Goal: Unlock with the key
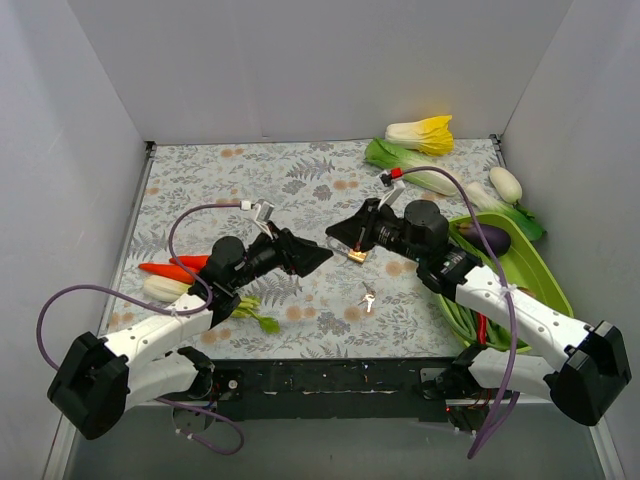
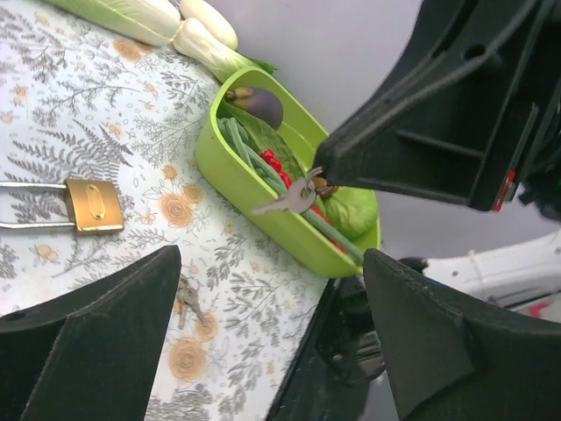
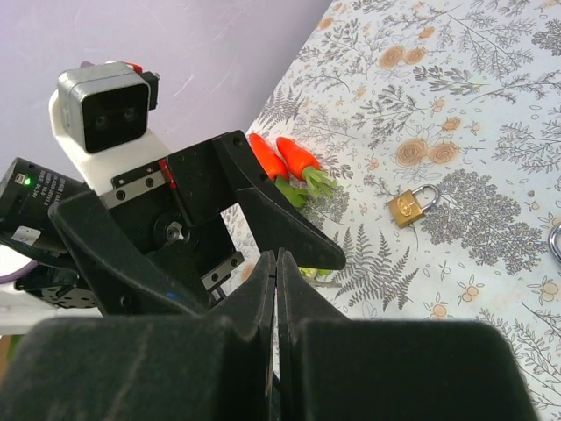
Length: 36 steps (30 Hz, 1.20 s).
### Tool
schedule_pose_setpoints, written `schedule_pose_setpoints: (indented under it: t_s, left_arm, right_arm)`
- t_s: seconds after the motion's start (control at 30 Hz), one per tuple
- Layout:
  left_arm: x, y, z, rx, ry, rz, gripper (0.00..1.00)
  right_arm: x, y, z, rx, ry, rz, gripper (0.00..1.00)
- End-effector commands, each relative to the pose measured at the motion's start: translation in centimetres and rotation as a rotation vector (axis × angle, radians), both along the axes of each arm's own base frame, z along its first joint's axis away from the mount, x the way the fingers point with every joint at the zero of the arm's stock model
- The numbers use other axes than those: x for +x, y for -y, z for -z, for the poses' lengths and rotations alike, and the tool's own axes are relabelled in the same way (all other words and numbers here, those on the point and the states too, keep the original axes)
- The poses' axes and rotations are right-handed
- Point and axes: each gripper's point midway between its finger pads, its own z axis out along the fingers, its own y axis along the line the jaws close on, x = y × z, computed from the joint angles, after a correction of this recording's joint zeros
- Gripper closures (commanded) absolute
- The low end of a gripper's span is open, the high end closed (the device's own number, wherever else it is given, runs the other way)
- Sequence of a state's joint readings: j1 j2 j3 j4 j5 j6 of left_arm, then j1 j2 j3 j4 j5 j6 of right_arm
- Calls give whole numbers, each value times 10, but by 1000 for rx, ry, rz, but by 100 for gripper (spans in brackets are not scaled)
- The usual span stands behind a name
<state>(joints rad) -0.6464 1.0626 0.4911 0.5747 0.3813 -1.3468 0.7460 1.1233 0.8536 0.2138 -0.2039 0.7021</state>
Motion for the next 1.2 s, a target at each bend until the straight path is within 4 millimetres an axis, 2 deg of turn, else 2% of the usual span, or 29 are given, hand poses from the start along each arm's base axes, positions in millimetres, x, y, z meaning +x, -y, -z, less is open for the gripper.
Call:
schedule_pose_setpoints:
  t_s: [0.0,0.2,0.3,0.4,0.63,0.73,1.0,1.17]
  left_arm:
    - [6,-8,-11,-136,-210,-99,16]
    - [10,-4,-10,-325,-582,-132,14]
    - [11,-2,-1,-410,-756,-141,13]
    - [11,-2,-1,-490,-863,-142,12]
    - [11,-6,0,-654,-1020,-124,11]
    - [11,-4,3,-669,-1060,-116,11]
    - [22,-20,9,-819,-1164,-203,11]
    - [22,-20,8,-896,-1248,-212,9]
  right_arm:
    - [5,7,-13,36,69,37,99]
    - [7,7,-8,44,99,41,99]
    - [6,6,-6,58,133,31,99]
    - [5,6,-4,66,158,25,99]
    - [-3,4,9,95,205,-15,99]
    - [-6,4,16,98,213,-26,99]
    - [-12,0,31,101,219,-48,99]
    - [-14,-5,35,117,240,-63,99]
